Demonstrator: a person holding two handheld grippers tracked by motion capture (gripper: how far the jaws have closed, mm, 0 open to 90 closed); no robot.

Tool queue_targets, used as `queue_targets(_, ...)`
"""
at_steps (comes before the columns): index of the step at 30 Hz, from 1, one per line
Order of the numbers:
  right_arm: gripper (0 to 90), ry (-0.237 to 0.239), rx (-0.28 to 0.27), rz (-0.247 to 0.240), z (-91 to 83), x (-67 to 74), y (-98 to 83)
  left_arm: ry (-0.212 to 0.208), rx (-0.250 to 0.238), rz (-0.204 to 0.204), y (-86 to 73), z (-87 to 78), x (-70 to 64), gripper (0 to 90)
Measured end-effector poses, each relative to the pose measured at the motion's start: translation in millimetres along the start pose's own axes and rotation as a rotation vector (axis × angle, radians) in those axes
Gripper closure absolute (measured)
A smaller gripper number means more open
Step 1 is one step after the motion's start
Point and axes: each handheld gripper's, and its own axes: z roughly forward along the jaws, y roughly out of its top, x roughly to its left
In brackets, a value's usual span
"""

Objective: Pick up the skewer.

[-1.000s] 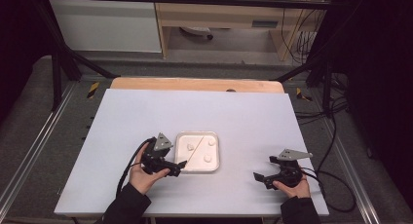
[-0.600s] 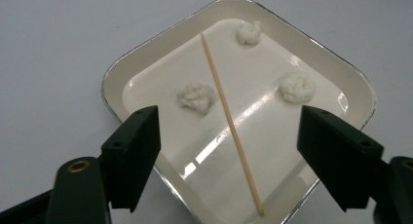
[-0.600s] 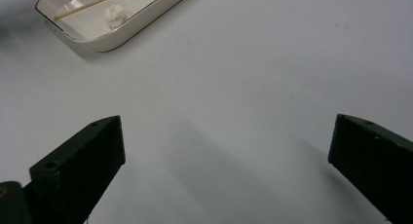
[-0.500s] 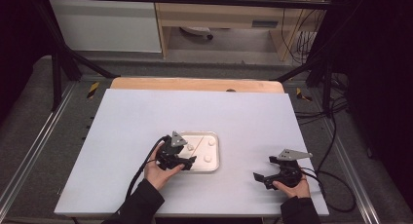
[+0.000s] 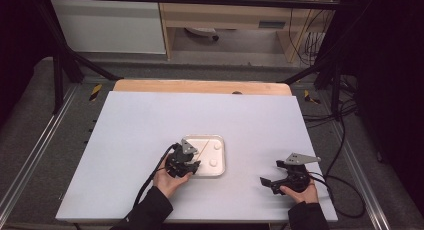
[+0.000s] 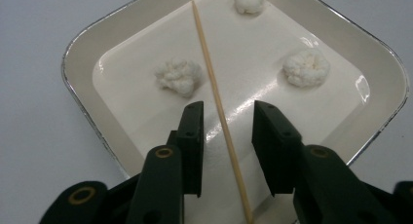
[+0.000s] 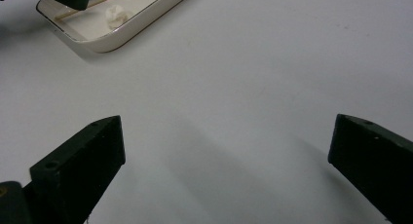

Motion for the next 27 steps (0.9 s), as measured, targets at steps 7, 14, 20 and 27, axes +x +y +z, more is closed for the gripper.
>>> queue_targets(7, 0.7, 0.001, 0.001, 0.001, 0.0, 0.1, 0.0, 0.021, -0.007, -0.002, 0.6, 0.8, -5.0, 78.5)
queue_targets(14, 0.7, 0.0, -0.001, -0.001, -0.1, -0.1, 0.1, 0.051, -0.008, -0.016, 0.0, 3.7, -10.3, 82.6)
queue_targets(20, 0.7, 0.001, -0.005, -0.001, -0.4, -0.1, 0.1, 0.072, -0.011, -0.044, -0.1, 4.4, -13.8, 86.0)
queue_targets(27, 0.8, 0.002, -0.003, 0.002, 0.0, 0.3, 0.1, 0.073, -0.025, -0.074, -2.0, 4.0, -13.5, 88.4)
